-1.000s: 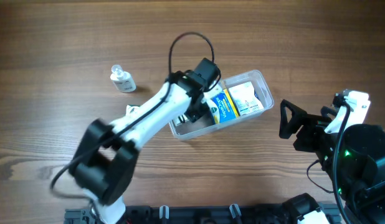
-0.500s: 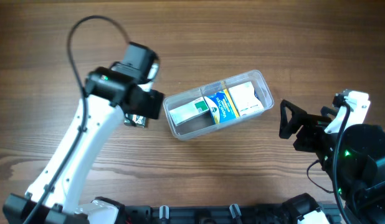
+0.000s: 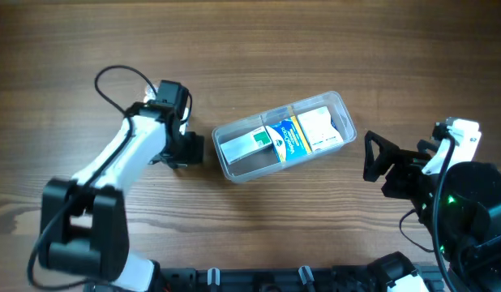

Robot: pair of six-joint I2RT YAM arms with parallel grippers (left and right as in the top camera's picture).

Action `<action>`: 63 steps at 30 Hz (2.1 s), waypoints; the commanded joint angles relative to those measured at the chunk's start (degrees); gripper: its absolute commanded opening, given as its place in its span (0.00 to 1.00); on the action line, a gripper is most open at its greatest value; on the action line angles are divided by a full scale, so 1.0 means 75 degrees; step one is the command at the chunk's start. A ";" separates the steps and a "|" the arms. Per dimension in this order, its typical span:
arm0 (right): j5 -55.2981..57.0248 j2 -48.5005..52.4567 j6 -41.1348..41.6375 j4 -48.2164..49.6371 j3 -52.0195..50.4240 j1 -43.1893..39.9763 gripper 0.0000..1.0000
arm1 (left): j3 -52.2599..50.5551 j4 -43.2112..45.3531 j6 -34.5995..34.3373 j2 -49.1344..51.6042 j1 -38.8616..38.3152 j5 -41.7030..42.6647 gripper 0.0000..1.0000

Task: Pack container
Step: 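Move left gripper to the green Zam-Buk tin and grasp it, then place the Zam-Buk tin into the container's middle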

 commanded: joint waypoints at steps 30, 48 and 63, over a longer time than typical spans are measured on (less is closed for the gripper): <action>0.0134 0.0017 0.0000 0.0009 0.0044 -0.0029 1.00 | 0.0143 0.0924 0.0950 0.0772 -0.0131 -0.0968 0.97; 0.0134 0.0017 0.0000 0.0012 0.0044 -0.0029 1.00 | 0.1760 -0.0909 0.1131 -0.1148 -0.0682 -0.0836 0.56; 0.0134 0.0017 0.0000 0.0012 0.0044 -0.0029 1.00 | 0.2244 0.2602 0.1209 0.0239 -0.4368 -0.0790 0.63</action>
